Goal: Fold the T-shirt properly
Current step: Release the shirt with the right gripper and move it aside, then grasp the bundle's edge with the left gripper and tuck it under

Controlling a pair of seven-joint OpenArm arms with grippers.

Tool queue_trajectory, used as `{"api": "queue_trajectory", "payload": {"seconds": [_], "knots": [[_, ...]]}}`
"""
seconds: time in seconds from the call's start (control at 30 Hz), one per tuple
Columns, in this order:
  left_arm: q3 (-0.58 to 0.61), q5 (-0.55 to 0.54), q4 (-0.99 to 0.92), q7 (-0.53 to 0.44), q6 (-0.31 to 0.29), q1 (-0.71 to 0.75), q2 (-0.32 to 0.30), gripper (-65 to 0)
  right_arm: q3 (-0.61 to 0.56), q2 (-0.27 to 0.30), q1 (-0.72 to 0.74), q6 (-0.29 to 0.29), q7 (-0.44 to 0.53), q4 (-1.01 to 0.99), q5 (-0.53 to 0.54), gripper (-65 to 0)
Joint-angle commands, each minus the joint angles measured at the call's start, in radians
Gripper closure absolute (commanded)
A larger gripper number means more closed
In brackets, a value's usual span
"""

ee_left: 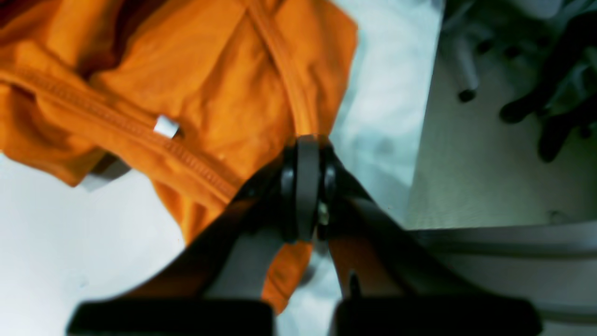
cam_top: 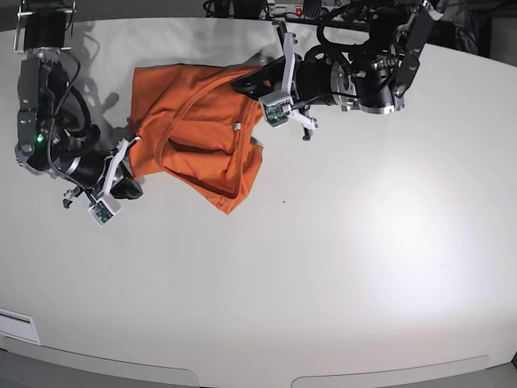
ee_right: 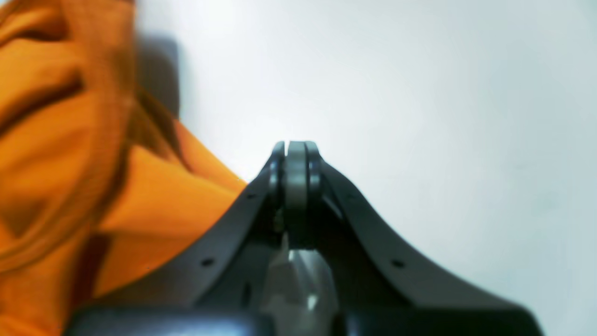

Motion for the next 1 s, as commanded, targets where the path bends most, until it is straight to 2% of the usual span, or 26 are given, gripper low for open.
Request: {"api": "queue_trajectory", "payload": {"seconds": [0.0,0.13,0.23,0.4,0.5,0.67,0.73,0.83,0.9,0.97], "knots": [[-0.001,-0.004,0.015,-0.035,-0.006,-0.012,-0.003,0.0,-0.012,0.019,0.018,0.002,0.021,0.005,0.021,0.0],[-0.001,0.048,-0.026,-0.069,-0.006,-0.034,-0.003,0.0,-0.047,0.024,0.018,0.002,0.021,-0.001,0.022,0.0],[0.0,0.047,-0.134,-0.082,-0.006,-0.086,-0.002,0.0,-0.046,0.024,0.018,0.002,0.011,-0.001,0.029,0.0],[0.009,0.047,-0.384,-0.138,-0.006,-0.21,-0.003,0.0,-0.045,0.025,0.015,0.002,-0.121,0.0,0.167,0.0],[0.04,0.055,-0.541,-0.164,-0.006,-0.293,-0.002,0.0,-0.025,0.025,-0.009,0.002,-0.145,0.002,0.229,0.0],[0.13,0.155,-0.719,-0.293,-0.006,-0.414,-0.002,0.0,0.071,0.025,-0.064,0.002,-0.149,0.006,0.241,0.0],[0.171,0.185,-0.742,-0.336,-0.006,-0.452,0.0,0.0,0.129,0.024,-0.107,0.002,-0.176,0.016,0.304,0.0],[0.223,0.218,-0.743,-0.354,-0.006,-0.495,0.018,0.0,0.211,0.024,-0.19,0.002,-0.209,0.055,0.381,0.0],[0.249,0.259,-0.743,-0.372,-0.006,-0.52,0.038,0.0,0.26,0.024,-0.252,0.002,-0.208,0.101,0.388,0.0],[0.254,0.266,-0.739,-0.362,0.022,-0.55,0.06,0.0,0.298,0.024,-0.308,0.002,-0.206,0.157,0.386,0.0]]}}
